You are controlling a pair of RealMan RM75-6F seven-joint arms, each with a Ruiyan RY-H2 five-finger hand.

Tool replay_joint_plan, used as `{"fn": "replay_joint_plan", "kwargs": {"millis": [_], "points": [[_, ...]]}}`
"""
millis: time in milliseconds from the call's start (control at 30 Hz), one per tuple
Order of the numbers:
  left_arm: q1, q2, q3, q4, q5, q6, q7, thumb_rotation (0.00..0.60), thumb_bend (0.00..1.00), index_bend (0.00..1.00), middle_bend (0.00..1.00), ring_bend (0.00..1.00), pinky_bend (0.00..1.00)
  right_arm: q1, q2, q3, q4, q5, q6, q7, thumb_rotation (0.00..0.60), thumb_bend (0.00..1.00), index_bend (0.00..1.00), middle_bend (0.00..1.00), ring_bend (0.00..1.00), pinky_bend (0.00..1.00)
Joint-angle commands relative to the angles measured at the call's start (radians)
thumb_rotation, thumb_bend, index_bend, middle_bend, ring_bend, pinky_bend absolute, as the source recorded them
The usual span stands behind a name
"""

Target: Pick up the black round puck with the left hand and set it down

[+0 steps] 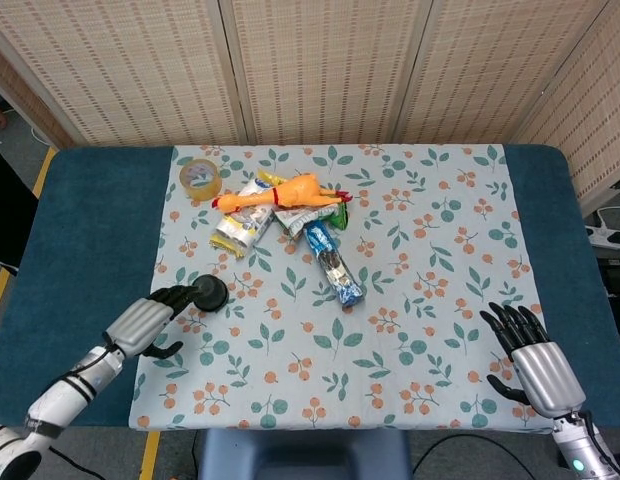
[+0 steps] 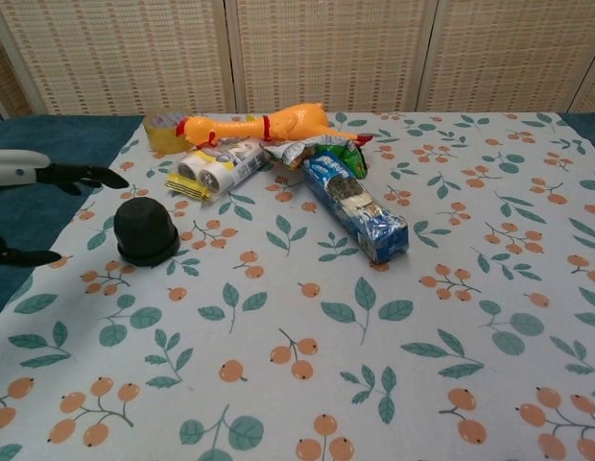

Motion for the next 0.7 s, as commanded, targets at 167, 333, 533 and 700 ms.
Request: {"fn": "replay_joint_plan", "kwargs": {"millis": [167, 333, 533, 700], "points": [[-0.323, -0.163, -0.09, 0.159, -0.434, -0.166, 0.295, 0.6, 0.36, 0.0, 0.0, 0.0, 0.08, 0.006, 0.007, 0.014, 0.001, 0.035, -0.012, 0.007, 0.6, 0.11, 0.0, 0.0, 0.0, 0.0], [-0.352, -0.194, -0.086, 0.199, -0.488, -0.172, 0.317, 0.6, 0.36, 0.0, 0.0, 0.0, 0.08, 0.005, 0.006, 0.019, 0.002, 0.043, -0.008, 0.008, 0.6, 0.11, 0.0, 0.0, 0.0, 0.0], [-0.472, -0.251, -0.012, 0.339, -0.674, -0.317, 0.365, 0.6, 0.36, 0.0, 0.0, 0.0, 0.1, 0.012, -0.001, 0.032, 0.006, 0.07, -0.021, 0.001, 0.6, 0.11, 0.0, 0.0, 0.0, 0.0], [-0.54, -0.243, 0.055, 0.349, -0.777, -0.353, 0.372, 0.6, 0.36, 0.0, 0.0, 0.0, 0.13, 0.019, -0.007, 0.034, 0.008, 0.078, -0.033, -0.006, 0.6, 0.11, 0.0, 0.0, 0.0, 0.0]]}}
